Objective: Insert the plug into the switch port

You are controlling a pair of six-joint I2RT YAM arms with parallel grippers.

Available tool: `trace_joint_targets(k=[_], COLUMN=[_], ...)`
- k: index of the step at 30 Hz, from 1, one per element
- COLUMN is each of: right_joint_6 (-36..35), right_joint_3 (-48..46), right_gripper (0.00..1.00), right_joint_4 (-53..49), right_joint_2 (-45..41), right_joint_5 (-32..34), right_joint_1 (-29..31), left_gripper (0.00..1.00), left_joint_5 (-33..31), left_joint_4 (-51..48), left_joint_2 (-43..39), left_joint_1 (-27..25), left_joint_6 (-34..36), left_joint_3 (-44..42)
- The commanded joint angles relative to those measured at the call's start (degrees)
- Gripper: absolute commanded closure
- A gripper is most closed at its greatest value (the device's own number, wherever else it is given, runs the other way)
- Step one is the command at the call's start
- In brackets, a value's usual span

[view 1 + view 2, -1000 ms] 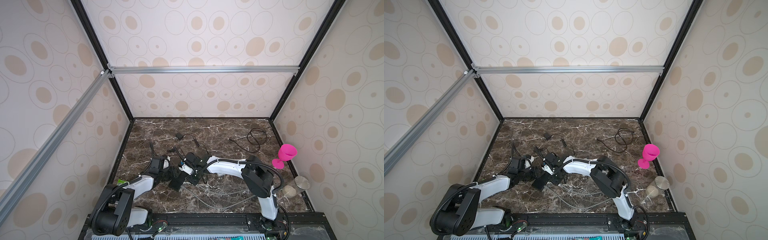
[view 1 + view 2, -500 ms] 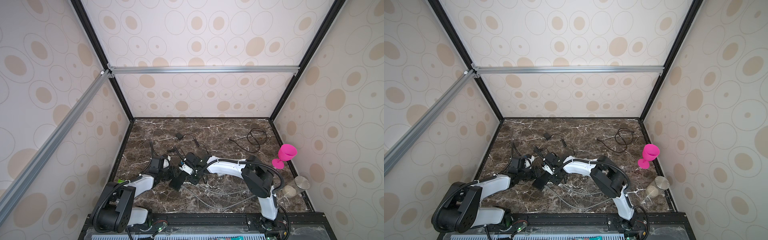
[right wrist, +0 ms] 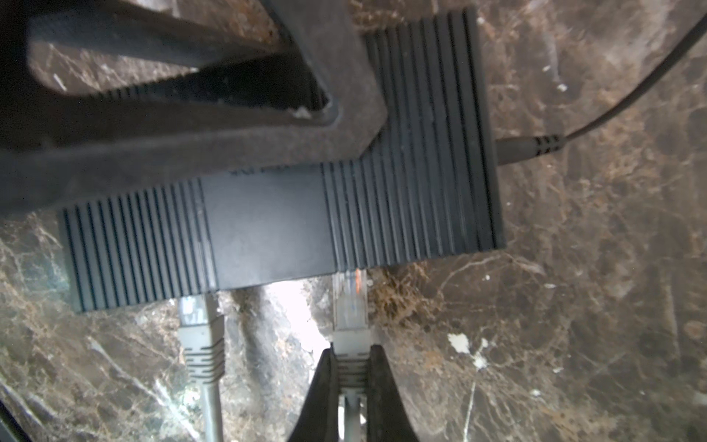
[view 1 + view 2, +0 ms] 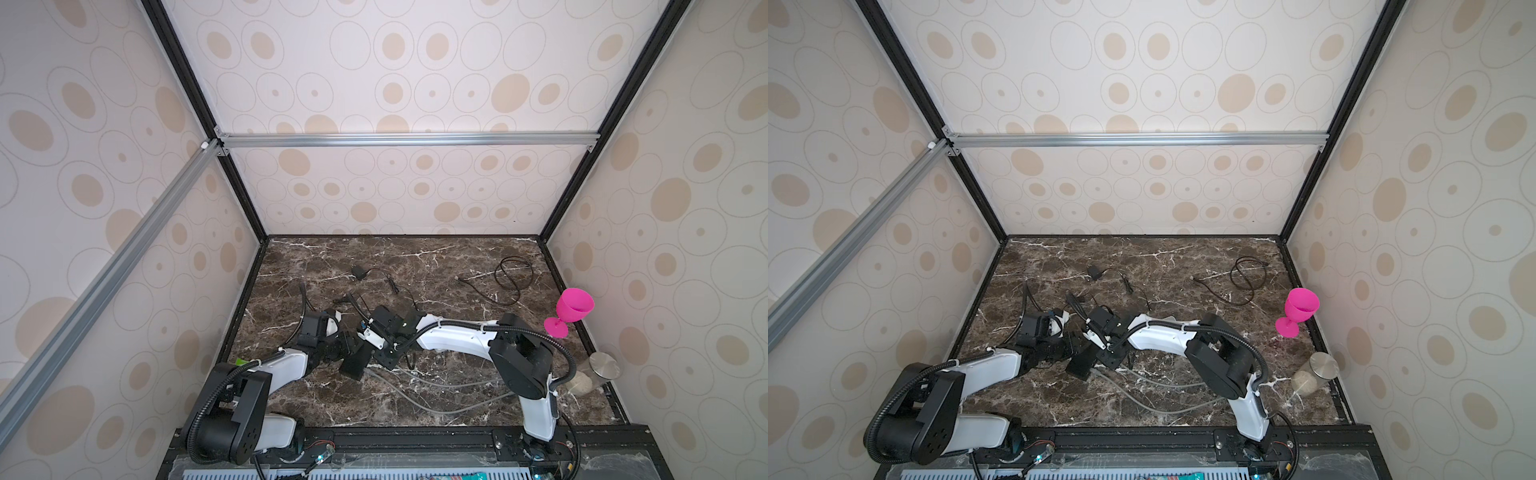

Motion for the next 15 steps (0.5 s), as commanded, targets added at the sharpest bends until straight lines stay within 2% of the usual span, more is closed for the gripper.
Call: trace_joint_targets(k=[1, 6, 11, 15], right_joint_6=[-0.24, 0.18, 0.55, 0.63], right_joint_3=[1.51, 1.01, 0.11, 0.18], right_gripper=[1.00, 1.00, 1.00, 1.00], right_joint_4=[2.47, 3.52, 7.53, 11.12], right_joint_2=[0.54, 0.84, -0.14, 0.15], right_joint_5=[-0.69, 1.11, 7.46, 7.70], right_joint_1=[1.37, 1.60, 1.68, 1.67], left_gripper=[0.54, 0.54, 0.54, 0.54], left_joint_5=[0.70, 1.18, 3.42, 3.93], left_joint_4=[-2.20, -1.77, 0.15, 0.82], left_joint_2=[1.23, 1.55, 2.81, 2.57], left_joint_1=[0.31, 0.29, 0.25, 0.30], left_joint_6=[0.84, 0.84, 0.42, 0.16], left_joint_3=[0.09, 0.04, -0.36, -0.71])
